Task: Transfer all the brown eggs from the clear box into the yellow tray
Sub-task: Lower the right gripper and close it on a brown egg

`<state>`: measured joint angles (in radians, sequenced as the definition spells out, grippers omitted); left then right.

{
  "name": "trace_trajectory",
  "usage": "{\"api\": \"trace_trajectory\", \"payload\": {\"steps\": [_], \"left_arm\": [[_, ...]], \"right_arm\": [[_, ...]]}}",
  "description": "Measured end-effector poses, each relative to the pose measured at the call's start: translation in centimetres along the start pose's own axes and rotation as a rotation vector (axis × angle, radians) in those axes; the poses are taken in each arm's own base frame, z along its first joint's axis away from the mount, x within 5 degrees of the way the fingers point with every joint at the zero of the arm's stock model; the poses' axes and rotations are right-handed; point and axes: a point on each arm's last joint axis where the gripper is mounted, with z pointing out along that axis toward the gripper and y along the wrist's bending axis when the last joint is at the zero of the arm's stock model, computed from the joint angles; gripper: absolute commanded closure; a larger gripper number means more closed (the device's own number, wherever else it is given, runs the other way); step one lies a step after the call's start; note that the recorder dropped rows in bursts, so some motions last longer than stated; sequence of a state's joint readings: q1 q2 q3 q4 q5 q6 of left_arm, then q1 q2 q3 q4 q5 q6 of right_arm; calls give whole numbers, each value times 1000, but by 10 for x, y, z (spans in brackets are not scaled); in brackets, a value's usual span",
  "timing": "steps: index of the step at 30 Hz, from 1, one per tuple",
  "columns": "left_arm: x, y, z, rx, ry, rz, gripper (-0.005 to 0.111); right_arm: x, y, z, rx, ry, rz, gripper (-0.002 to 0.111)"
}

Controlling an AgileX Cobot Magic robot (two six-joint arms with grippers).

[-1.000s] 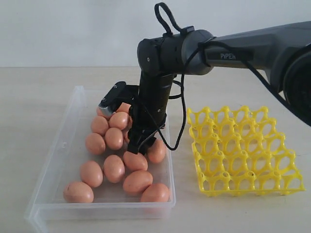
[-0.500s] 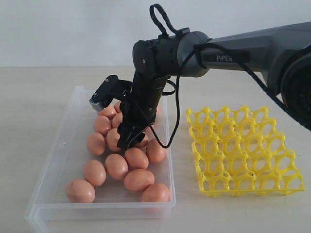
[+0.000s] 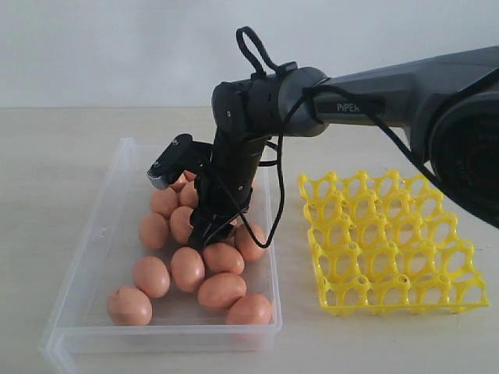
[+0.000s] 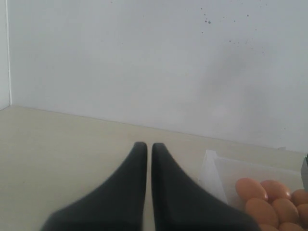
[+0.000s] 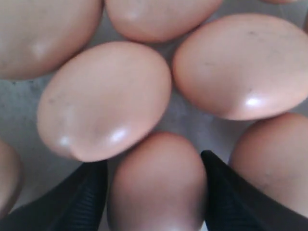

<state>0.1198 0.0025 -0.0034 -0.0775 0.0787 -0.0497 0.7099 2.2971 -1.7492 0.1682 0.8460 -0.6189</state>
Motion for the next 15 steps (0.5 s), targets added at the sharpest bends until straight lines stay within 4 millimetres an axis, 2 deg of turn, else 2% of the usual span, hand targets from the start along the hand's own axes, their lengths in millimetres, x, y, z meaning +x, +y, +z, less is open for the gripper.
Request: {"api": "trace_trajectory", "payload": {"steps": [15], "left_arm": [[0, 0, 0, 0, 0, 0, 103]], "right_arm": [[-6, -4, 1, 45, -65, 21, 57]]}}
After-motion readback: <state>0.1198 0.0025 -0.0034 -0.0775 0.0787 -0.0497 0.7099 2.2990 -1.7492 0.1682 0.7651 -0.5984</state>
